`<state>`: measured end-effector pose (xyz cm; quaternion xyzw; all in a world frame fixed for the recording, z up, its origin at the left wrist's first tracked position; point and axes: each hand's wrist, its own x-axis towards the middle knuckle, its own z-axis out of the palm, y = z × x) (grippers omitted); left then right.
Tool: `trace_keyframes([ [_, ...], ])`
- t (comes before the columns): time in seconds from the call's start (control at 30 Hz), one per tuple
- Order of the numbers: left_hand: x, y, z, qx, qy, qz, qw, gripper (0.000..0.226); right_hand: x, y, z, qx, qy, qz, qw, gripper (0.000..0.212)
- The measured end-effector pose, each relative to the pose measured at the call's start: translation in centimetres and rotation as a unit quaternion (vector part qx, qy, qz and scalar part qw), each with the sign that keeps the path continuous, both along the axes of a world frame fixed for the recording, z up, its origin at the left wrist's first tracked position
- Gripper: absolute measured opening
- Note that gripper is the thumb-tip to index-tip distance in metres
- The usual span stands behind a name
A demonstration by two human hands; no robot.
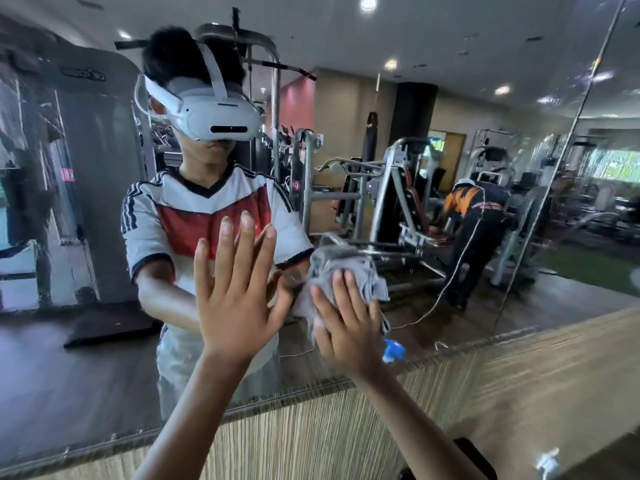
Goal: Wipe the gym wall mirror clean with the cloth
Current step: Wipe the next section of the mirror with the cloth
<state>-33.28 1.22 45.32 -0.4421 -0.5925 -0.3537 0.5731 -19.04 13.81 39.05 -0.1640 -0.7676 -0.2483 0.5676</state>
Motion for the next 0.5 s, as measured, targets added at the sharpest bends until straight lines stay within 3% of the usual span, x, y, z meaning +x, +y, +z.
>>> trace_keyframes([
  [0.1, -0.3, -0.4, -2.2, -0.01, -0.013, -0.011, 1.0, 0.06, 3.3, 3.2, -3.9, -0.008, -0.01, -0.037, 0.999, 0.051],
  [0.17, -0.5, -0.5, -3.7, -0.016, -0.003, 0.011, 1.0, 0.06, 4.7, 4.8, -3.4, -0.102, 0.097, -0.061, 0.988, 0.054],
  [0.23, -0.6, -0.3, -4.5, -0.014, 0.003, 0.029, 0.999, 0.061, 3.8, 4.8, -0.4, -0.221, 0.246, -0.055, 0.942, 0.056],
  [0.3, -0.5, -0.1, -4.8, -0.007, -0.001, 0.028, 1.0, 0.06, 1.8, 3.4, 3.0, -0.273, 0.333, -0.024, 0.902, 0.055],
  [0.37, -0.5, 0.0, -4.8, -0.004, 0.001, 0.025, 1.0, 0.06, -0.2, 1.4, 4.2, -0.241, 0.309, -0.009, 0.92, 0.054],
  [0.5, -0.9, -0.2, -5.0, 0.002, 0.008, 0.01, 1.0, 0.061, -1.2, -0.9, 0.0, -0.099, 0.107, -0.01, 0.989, 0.056],
])
